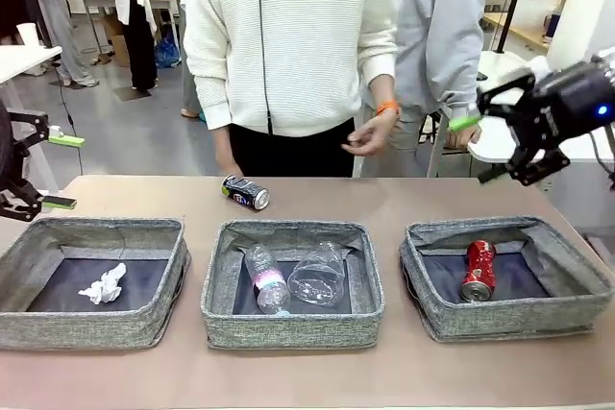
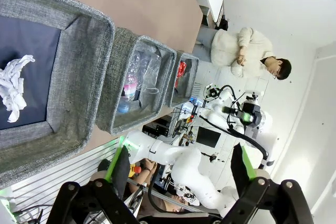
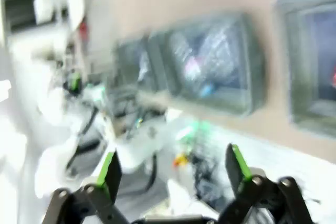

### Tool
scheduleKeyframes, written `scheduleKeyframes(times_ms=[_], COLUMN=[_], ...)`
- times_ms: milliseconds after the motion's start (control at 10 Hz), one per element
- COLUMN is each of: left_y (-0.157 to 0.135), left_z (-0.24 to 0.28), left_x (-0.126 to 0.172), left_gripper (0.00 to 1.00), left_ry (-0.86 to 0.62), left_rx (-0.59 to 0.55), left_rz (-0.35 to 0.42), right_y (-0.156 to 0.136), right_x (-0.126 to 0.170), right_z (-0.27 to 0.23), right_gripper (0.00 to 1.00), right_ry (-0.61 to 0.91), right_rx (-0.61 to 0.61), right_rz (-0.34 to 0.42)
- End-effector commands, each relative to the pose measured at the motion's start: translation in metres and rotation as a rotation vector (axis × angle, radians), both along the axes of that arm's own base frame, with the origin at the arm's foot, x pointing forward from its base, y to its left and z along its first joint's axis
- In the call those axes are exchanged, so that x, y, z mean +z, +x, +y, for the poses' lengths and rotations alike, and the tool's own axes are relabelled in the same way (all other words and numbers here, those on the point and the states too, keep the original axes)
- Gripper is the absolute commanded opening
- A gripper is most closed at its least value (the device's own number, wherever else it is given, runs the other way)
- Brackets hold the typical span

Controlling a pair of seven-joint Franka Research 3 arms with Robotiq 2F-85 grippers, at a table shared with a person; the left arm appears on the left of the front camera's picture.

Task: Sort the waste into the appropriate baskets.
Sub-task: Place the picked waste into the Fabric basket indicated by the person.

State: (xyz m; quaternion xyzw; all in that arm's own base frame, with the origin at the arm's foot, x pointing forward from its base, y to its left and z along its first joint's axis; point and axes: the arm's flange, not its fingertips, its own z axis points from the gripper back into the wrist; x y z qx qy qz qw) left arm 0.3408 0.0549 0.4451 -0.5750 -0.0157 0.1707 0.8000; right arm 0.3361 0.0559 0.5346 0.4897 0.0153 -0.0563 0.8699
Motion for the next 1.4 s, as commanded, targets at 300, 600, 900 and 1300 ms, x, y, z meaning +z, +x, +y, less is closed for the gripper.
scheduleKeyframes(times_ms=[300, 600, 900, 1300], left_y=[-0.002, -0.002, -0.002, -0.002], left_z=[0.001, 0.001, 0.001, 0.001], left_x=[0.001, 0.001, 0.001, 0.001], left_gripper=[1.0, 1.0, 1.0, 1.0], left_ry=[-0.003, -0.003, -0.003, -0.003], left_rx=[-0.012, -0.012, -0.012, -0.012], left_rz=[-0.016, -0.016, -0.016, -0.016], right_y=[0.015, -0.004, -0.004, -0.004], right_x=[-0.106, -0.047, -0.047, -0.047], right_z=[-0.054, -0.043, -0.043, -0.043], right_gripper=[1.0, 1.0, 1.0, 1.0], right_ry=[0.275, 0.307, 0.307, 0.307], right_rx=[0.122, 0.204, 0.204, 0.204], right_rz=[0.335, 0.179, 0.179, 0.179])
